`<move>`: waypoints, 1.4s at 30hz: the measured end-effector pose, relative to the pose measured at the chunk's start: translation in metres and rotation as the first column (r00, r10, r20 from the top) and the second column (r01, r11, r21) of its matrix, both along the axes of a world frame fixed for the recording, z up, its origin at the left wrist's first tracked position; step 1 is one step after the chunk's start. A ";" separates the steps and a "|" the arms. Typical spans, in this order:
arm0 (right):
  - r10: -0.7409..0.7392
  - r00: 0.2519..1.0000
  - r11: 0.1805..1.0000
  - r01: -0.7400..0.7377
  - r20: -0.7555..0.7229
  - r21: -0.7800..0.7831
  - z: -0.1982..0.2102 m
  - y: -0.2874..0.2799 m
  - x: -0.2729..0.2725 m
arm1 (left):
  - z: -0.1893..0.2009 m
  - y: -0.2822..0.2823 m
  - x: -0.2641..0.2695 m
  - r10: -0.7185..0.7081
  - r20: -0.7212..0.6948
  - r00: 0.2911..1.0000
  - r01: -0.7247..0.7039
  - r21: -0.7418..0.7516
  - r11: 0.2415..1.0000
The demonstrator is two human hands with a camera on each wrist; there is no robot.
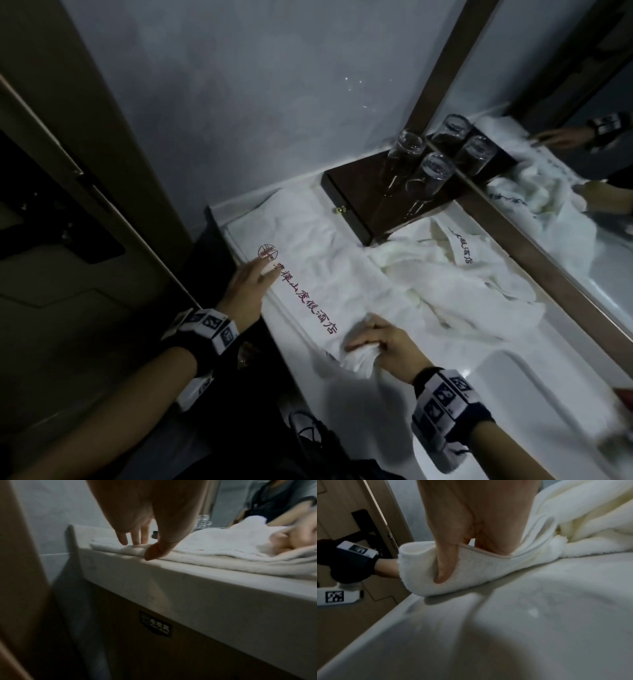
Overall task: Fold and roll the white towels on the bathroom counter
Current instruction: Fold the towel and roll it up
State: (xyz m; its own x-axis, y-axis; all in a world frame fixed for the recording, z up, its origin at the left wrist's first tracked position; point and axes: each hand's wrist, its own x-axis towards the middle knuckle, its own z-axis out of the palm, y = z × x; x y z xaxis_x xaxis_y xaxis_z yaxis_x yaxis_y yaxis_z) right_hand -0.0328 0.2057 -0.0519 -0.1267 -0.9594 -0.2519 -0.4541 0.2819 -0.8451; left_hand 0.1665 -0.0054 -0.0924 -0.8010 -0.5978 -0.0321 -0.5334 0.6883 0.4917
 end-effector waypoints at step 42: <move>-0.504 0.741 0.862 0.463 -0.445 -0.206 -0.017 0.041 -0.016 | 0.021 0.109 -0.051 -0.608 0.251 0.753 0.603 0.107 0.790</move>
